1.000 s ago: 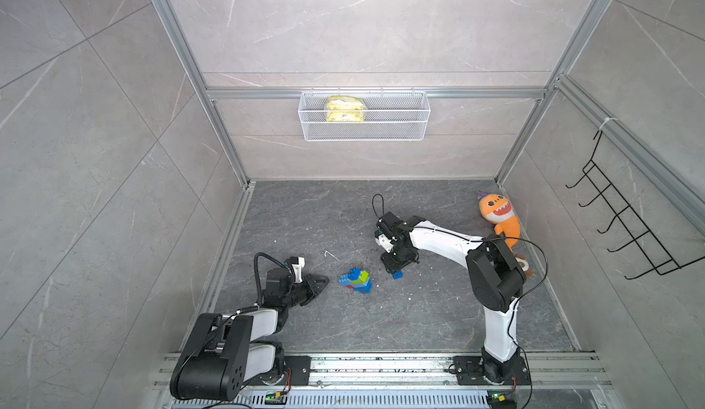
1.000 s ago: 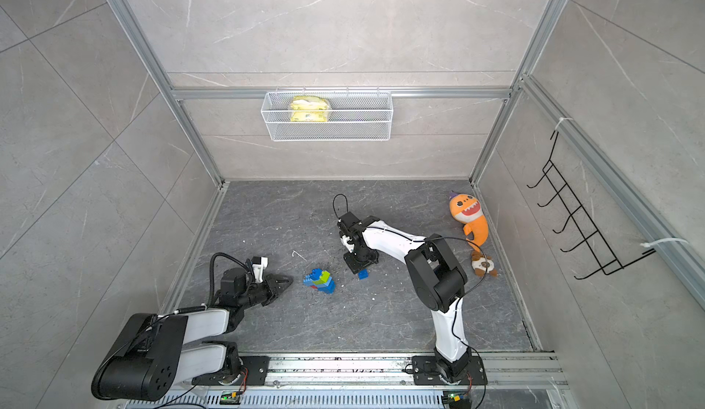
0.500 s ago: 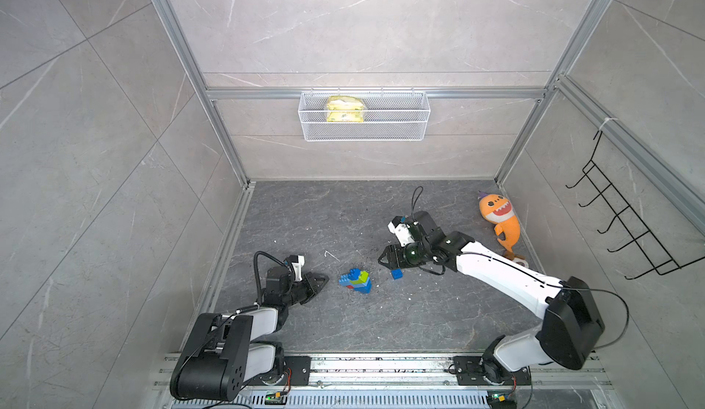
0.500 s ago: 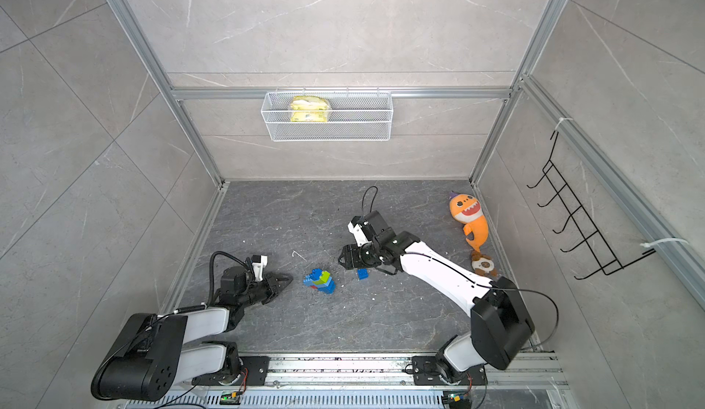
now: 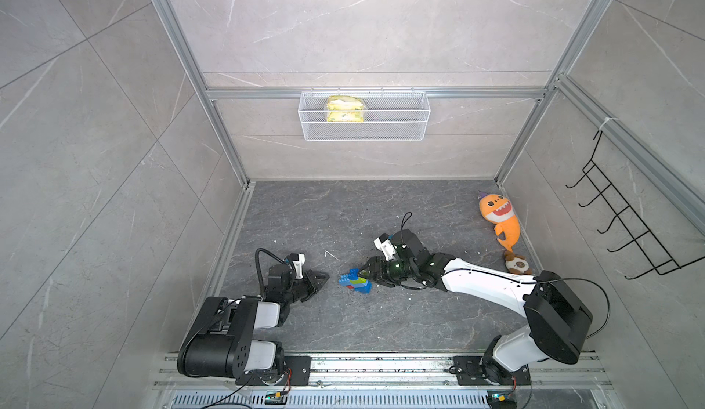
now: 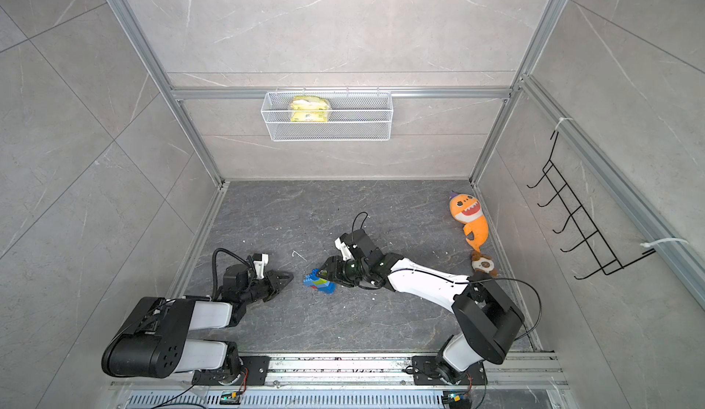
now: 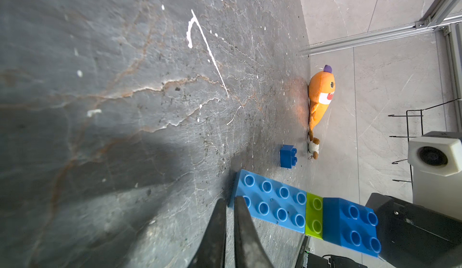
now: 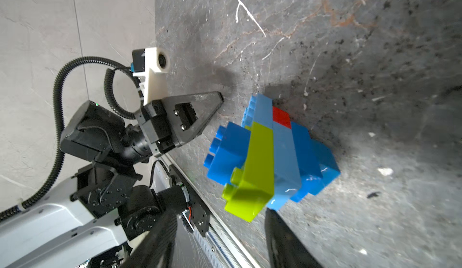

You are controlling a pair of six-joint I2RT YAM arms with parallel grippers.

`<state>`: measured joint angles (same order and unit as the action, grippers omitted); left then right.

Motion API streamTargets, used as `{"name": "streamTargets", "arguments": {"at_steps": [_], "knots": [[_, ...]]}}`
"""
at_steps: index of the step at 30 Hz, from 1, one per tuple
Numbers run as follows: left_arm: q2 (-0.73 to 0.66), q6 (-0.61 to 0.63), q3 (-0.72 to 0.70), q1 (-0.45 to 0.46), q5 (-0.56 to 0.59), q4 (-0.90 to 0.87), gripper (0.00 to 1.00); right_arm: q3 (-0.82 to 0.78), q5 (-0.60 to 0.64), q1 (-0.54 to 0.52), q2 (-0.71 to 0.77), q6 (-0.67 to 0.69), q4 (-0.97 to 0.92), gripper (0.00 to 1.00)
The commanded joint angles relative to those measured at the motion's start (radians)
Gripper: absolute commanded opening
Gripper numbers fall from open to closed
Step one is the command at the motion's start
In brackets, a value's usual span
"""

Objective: Assemble a heart with lego
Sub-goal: Adjust the lego brick at the center of the board.

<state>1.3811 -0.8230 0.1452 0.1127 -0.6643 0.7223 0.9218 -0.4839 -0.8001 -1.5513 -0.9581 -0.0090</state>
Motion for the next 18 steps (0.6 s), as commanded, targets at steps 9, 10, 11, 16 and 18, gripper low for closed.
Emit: {"name": "streamTargets", "arguments": {"at_steps": [9, 10, 11, 16, 18], "knots": [[-0.070, 0.021, -0.012, 0.002, -0.007, -0.005, 0.12, -0.036, 0.005, 0.000, -0.045, -0.042, 0.072, 0.53], [-0.075, 0.022, -0.011, 0.002, -0.005, -0.012, 0.12, -0.036, 0.004, 0.000, -0.051, -0.046, 0.082, 0.53], [-0.080, 0.022, -0.012, 0.002, -0.005, -0.015, 0.12, -0.035, 0.004, 0.000, -0.056, -0.048, 0.091, 0.52], [-0.098, 0.023, -0.013, 0.003, -0.006, -0.031, 0.12, -0.029, -0.002, 0.000, -0.081, -0.054, 0.125, 0.49], [-0.106, 0.024, -0.016, 0.002, -0.005, -0.039, 0.12, -0.027, -0.002, 0.000, -0.088, -0.056, 0.127, 0.47]]}}
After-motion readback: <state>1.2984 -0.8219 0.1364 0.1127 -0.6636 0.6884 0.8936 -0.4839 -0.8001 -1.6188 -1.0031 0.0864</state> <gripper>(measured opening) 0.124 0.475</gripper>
